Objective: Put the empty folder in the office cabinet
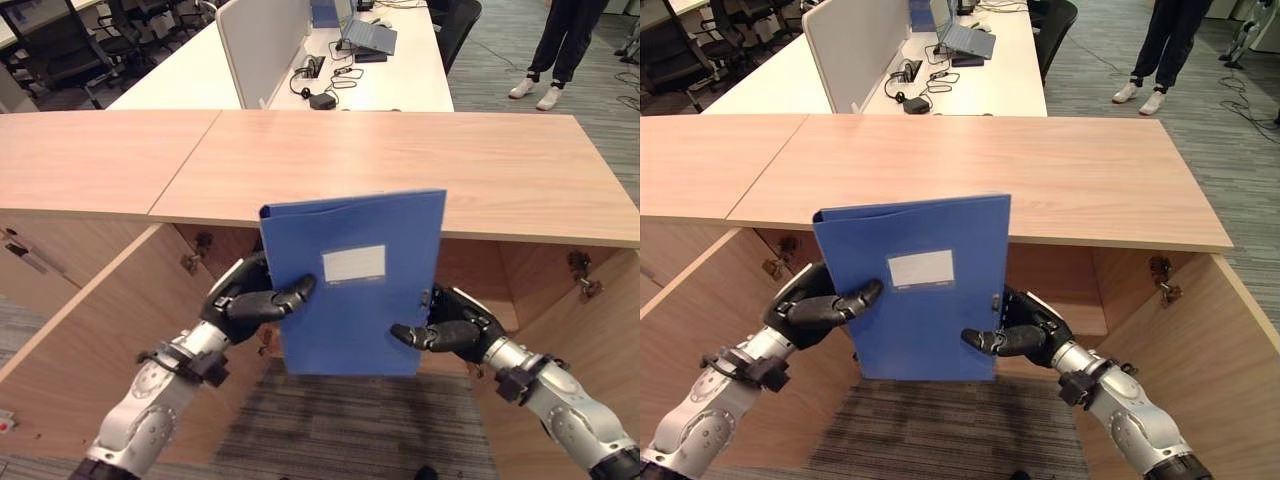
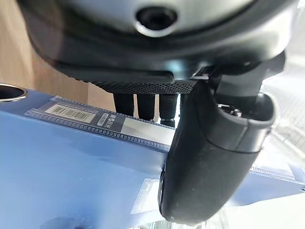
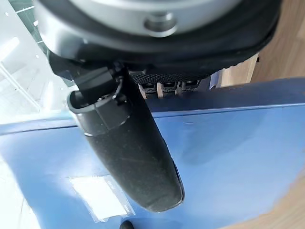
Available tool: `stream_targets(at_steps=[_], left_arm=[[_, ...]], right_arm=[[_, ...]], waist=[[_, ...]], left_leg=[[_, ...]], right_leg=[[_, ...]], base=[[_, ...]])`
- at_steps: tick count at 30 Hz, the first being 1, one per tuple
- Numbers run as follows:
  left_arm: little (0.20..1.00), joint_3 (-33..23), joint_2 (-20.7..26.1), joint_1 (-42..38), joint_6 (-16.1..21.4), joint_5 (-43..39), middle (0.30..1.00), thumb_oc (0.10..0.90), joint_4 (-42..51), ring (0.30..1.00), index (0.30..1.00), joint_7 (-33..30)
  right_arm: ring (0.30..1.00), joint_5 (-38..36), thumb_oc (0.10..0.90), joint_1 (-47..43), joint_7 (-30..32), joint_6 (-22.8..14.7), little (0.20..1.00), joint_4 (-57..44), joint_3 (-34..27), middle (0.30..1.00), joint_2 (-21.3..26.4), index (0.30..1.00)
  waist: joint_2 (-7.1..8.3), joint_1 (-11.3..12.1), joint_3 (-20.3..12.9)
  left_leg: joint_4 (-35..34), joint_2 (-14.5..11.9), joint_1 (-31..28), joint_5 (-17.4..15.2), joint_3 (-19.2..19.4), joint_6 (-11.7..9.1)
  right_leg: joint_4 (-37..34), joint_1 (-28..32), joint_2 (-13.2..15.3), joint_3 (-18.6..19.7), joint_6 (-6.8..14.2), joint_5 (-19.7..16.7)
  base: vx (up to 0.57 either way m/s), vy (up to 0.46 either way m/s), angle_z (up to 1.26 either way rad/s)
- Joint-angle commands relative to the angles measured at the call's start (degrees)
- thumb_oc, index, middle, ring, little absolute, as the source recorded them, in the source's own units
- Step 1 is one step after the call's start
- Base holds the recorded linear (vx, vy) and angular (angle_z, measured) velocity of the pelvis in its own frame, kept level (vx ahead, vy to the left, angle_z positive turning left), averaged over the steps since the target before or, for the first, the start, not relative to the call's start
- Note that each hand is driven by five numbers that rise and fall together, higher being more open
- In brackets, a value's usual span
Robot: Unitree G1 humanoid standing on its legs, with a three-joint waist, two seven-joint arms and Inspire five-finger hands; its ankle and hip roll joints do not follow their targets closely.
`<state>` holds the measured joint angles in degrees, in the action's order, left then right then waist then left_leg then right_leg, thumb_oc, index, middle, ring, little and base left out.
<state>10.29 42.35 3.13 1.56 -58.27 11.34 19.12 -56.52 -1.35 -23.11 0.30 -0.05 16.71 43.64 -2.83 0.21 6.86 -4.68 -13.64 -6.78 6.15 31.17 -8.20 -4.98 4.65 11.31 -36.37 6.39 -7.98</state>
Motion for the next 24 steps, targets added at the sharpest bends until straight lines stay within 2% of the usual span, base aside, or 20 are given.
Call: stream_targets(at_steps=[1,8,16,17,18,24], left_arm=[[0.3,-0.23,4.07,-8.22,3.89,-5.53,0.3,0.4,6.33,0.3,0.3,3.84],[0.3,2.83,7.26,-8.47,0.61,-6.61,0.3,0.4,7.9,0.3,0.3,7.48],[0.3,2.49,8.59,-6.68,-1.06,-6.88,0.3,0.4,8.27,0.3,0.3,9.62],[0.3,1.95,7.97,-6.28,-1.16,-6.72,0.3,0.4,8.12,0.3,0.3,9.69],[0.3,1.64,7.61,-6.08,-1.11,-6.69,0.3,0.4,8.07,0.3,0.3,9.7],[0.3,0.37,4.12,-6.13,-0.65,-6.17,0.3,0.4,7.52,0.3,0.3,9.18]], right_arm=[[0.9,-5.28,0.8,-7.98,-1.83,-4.83,0.9,-6.39,0.12,0.9,-0.37,0.9],[0.9,-5.98,0.8,-9.31,-0.72,-6.13,0.9,-2.94,-1.09,0.9,-3.06,0.9],[0.9,-7.75,0.8,-9.67,0.14,-7.75,0.9,-0.88,-4.02,0.9,-6.32,0.9],[0.476,-8.17,0.518,-9.66,0.17,-7.79,0.476,-0.79,-4.41,0.476,-7.19,0.476],[0.3,-8.17,0.4,-9.44,0.09,-7.77,0.3,-0.88,-4.63,0.3,-7.42,0.3],[0.3,-7.83,0.4,-7.96,-0.8,-6.93,0.3,-2.03,-4.89,0.3,-8.84,0.3]], waist=[[1.7,-0.46,-2.37],[1.67,-0.49,-2.71],[1.55,-0.26,-2.96],[1.6,-0.18,-2.94],[1.63,-0.21,-2.94],[1.8,-0.26,-2.91]], left_leg=[[0.69,1.89,-1.08,0.13,-0.33,-0.7],[0.64,2.13,-0.95,-0.02,-0.56,-0.59],[0.55,2.5,-1.0,-0.37,-0.62,-0.41],[0.53,2.53,-0.97,-0.42,-0.57,-0.39],[0.53,2.54,-0.99,-0.44,-0.55,-0.36],[0.55,2.49,-0.88,-0.52,-0.87,-0.25]], right_leg=[[1.45,4.89,-0.5,5.32,3.57,8.65],[1.29,5.03,-0.42,5.31,3.77,8.39],[1.14,4.92,-0.21,5.35,4.02,7.92],[1.01,4.94,-0.13,5.29,4.08,7.76],[0.98,4.94,-0.12,5.31,4.09,7.73],[1.19,4.92,-0.11,5.39,4.03,7.97]], base=[[0.0,0.0,0.0],[0.0,0.0,0.0],[0.0,0.0,0.0],[0.0,0.0,0.0],[0.0,0.0,0.0],[0.0,0.0,0.0]])
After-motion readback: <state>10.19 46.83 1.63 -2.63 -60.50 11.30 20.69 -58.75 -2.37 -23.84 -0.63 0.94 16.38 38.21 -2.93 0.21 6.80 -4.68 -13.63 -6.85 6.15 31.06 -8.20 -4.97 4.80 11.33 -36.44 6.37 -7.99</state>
